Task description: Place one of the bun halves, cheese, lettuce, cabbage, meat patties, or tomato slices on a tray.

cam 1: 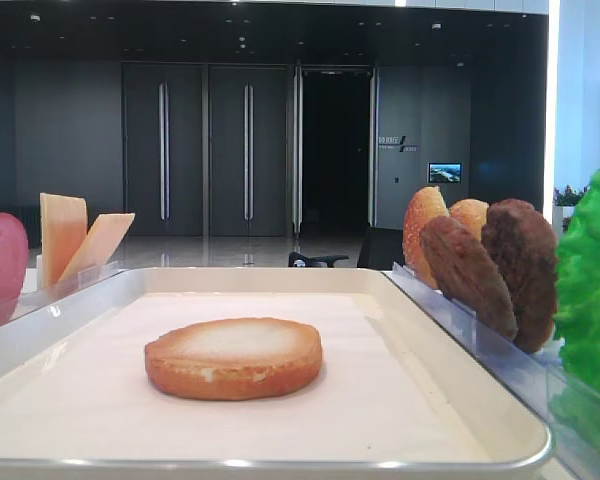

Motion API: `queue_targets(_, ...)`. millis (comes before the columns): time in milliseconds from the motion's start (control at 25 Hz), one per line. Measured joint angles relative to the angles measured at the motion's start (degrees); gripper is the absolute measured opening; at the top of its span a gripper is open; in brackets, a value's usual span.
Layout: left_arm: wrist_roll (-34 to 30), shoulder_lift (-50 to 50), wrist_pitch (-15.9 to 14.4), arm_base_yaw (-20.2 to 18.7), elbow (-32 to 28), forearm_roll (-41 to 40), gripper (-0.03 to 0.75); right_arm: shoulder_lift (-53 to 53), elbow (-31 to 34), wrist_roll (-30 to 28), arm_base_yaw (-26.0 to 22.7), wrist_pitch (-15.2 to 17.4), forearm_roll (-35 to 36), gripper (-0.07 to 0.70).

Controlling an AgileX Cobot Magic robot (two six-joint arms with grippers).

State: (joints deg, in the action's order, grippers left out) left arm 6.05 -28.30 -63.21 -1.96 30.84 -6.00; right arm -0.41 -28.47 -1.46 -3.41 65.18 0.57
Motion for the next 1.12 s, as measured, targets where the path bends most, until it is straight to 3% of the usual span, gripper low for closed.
queue_targets(160,0.0,11.0,0.3,0.0,-3.3,0.0,0.535,0.0,0.0,0.0,0.0,0.0,0.0,0.358)
queue_targets(480,0.0,28.7,-0.4,0.0,-3.5,0.0,0.475,0.0,0.0,0.0,0.0,0.0,0.0,0.358)
queue_targets(1120,0.0,29.2,-0.4,0.0,-3.5,0.0,0.462,0.0,0.0,0.0,0.0,0.0,0.2,0.358)
